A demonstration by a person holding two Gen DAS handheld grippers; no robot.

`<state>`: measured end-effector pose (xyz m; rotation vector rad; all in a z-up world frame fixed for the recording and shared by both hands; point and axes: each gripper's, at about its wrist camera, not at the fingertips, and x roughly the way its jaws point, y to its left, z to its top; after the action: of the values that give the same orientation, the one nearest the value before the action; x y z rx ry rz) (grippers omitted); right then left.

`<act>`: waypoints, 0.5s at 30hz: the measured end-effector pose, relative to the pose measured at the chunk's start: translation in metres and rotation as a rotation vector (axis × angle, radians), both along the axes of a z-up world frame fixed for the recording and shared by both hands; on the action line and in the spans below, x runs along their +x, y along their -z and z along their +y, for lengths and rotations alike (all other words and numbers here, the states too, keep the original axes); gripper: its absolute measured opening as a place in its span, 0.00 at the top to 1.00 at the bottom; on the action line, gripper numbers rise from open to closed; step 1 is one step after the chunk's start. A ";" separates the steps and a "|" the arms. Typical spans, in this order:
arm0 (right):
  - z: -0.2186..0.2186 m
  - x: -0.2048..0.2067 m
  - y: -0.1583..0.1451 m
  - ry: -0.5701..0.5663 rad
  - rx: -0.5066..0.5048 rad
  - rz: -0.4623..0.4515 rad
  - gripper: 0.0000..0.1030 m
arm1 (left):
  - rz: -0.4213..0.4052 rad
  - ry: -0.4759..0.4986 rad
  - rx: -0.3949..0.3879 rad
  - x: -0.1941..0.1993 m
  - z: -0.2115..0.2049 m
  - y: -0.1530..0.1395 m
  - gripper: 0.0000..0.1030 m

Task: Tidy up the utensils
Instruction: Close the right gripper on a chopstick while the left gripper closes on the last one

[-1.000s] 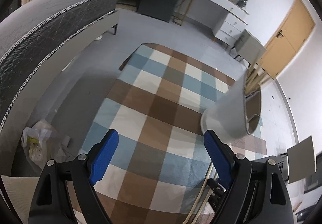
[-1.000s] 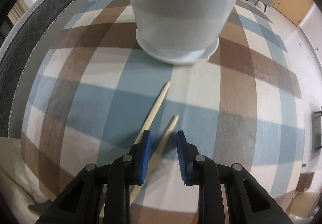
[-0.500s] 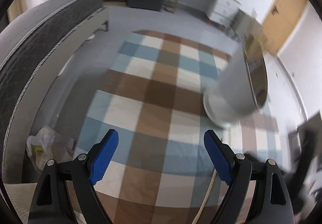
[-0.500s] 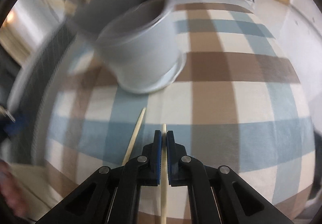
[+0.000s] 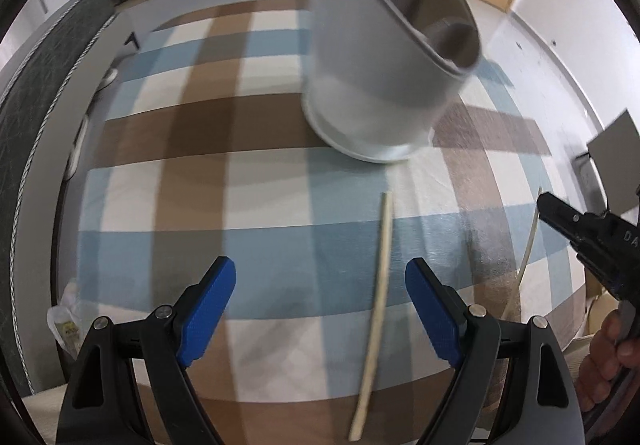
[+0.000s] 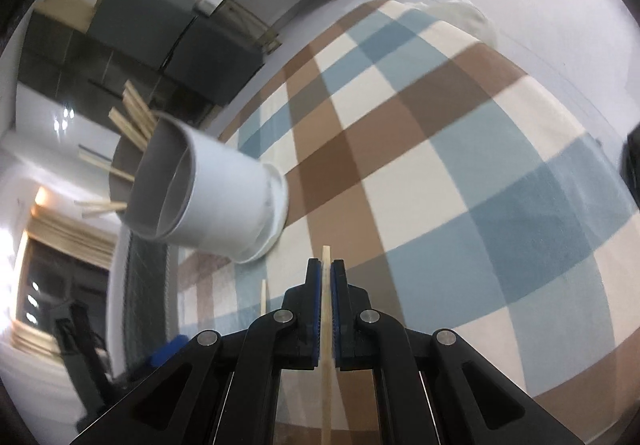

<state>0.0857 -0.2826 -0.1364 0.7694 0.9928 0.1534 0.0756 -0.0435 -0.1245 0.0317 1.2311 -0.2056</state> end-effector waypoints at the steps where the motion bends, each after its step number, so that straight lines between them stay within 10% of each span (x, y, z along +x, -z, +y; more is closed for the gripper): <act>1: -0.002 -0.001 -0.001 0.004 0.014 -0.007 0.97 | 0.006 0.010 0.013 0.001 -0.005 0.002 0.19; 15: -0.021 0.004 -0.011 0.054 0.032 -0.049 0.97 | 0.043 0.068 0.149 0.023 -0.056 0.028 0.31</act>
<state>0.0893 -0.3034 -0.1253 0.8171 0.9246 0.1407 0.0990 -0.0994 -0.1521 0.1994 1.2876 -0.1736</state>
